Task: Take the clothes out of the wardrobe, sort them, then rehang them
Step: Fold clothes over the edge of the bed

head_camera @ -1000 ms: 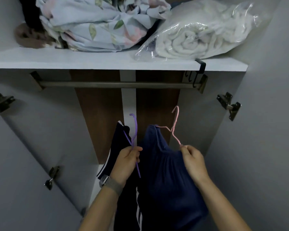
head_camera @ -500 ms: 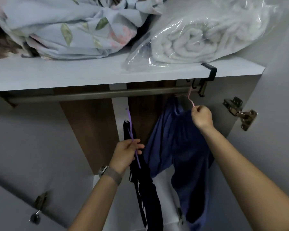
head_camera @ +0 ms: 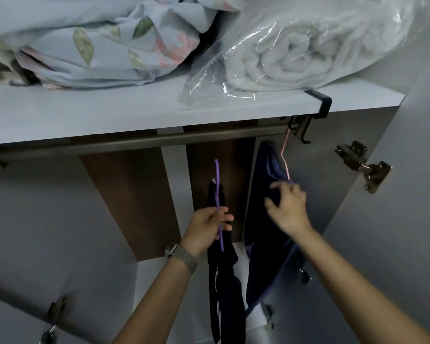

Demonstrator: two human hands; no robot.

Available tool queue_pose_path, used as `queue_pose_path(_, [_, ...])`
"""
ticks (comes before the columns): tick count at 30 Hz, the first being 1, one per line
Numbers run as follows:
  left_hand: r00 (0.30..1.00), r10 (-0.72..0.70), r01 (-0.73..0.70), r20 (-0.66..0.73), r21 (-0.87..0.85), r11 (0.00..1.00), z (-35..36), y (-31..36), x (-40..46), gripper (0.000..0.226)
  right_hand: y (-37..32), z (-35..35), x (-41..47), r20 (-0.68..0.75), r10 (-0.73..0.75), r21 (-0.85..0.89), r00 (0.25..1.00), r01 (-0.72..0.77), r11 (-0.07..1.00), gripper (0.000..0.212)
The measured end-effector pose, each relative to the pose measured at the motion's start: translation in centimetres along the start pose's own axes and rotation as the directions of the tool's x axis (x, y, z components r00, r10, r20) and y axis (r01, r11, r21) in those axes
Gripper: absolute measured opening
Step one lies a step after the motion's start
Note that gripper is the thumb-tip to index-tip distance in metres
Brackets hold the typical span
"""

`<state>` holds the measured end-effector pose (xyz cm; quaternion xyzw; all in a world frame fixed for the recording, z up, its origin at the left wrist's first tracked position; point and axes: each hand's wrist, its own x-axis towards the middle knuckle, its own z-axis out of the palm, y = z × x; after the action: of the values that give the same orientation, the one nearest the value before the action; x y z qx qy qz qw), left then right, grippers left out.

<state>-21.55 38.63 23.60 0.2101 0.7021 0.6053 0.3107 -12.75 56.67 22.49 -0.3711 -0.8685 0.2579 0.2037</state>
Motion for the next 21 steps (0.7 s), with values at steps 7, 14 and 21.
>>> queue_pose_path(7, [0.997, 0.079, -0.080, 0.016, 0.100, 0.992, 1.7, -0.2, 1.2, 0.023, -3.7, 0.6, -10.2, 0.511, -0.055, 0.395, 0.858, -0.178, 0.901, 0.019])
queue_pose_path(14, [0.982, 0.187, -0.185, -0.002, 0.117, 0.976, 3.4, 0.4, 1.4, 0.025, -3.0, 2.6, -11.0, 0.169, -0.128, 0.274, 0.977, 0.078, 0.959, 0.022])
queue_pose_path(21, [0.958, 0.284, -0.264, -0.046, 0.250, 0.932, 0.1, 0.0, 1.1, 0.026, -1.5, -0.2, -4.8, -0.109, -0.081, 0.282, 0.991, 0.109, 0.953, 0.048])
